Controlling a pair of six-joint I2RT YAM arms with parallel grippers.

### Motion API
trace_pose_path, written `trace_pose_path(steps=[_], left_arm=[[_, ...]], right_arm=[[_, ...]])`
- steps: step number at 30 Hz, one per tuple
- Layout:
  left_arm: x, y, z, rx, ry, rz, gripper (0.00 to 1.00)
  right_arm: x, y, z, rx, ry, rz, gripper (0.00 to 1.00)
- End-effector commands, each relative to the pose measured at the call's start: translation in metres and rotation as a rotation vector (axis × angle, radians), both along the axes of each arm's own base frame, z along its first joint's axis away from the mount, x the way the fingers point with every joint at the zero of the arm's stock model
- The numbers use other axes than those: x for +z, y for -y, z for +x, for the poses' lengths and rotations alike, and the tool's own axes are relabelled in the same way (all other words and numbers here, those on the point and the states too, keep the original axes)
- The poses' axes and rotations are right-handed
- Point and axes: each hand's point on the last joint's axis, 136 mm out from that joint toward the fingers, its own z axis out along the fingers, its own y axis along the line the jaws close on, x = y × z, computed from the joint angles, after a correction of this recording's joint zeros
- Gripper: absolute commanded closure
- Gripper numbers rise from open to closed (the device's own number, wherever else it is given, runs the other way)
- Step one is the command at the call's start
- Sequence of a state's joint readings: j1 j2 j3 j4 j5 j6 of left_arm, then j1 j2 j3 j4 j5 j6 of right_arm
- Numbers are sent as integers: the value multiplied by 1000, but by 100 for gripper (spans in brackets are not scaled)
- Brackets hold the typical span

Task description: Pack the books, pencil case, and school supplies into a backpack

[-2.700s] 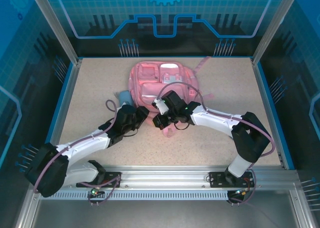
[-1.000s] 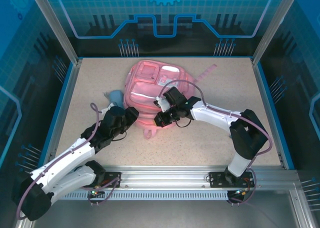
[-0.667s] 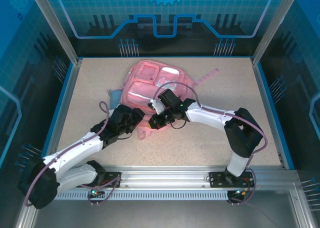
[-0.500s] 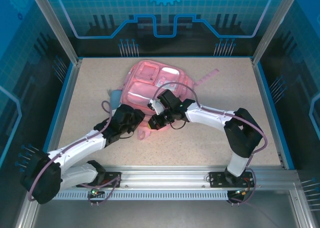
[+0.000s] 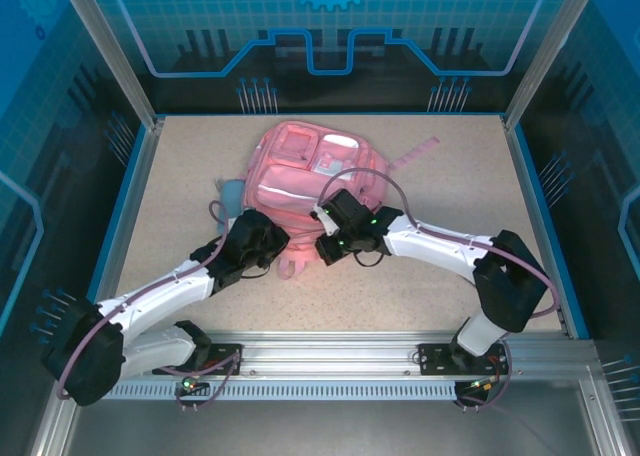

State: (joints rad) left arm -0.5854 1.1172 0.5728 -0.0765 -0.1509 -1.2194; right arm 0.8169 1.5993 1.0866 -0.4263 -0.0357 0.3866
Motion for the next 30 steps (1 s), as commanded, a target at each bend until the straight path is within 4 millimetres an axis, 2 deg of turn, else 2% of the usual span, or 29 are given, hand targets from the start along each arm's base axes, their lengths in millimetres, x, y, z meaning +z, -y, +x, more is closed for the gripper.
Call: trace_pose_path(steps=[1,8,11,21,25,28,30], left_arm=[[7,-30,4,59,35,136,100],[11,-32,0,53,41,142,100],[14,-34,-2,44,40,153,100],[18,-40,-15,5,26,169,100],[16,-36,-20,-31,15,166,100],[20,-29,-20,-73,27,151,100],[25,-22,-19,-109,42,138,100]], right_arm=[[-18,78,11,-154,2,-230,100],[-12,95,27,-216,18,-228,100],[-13,102,39,-245,24,-217,100],[-31,143,103,-409,-1,-178,100],[-37,162,130,-485,-10,-199,100],[-38,176,144,-546,-19,-212,100],[-35,178,150,-552,-16,-189,100]])
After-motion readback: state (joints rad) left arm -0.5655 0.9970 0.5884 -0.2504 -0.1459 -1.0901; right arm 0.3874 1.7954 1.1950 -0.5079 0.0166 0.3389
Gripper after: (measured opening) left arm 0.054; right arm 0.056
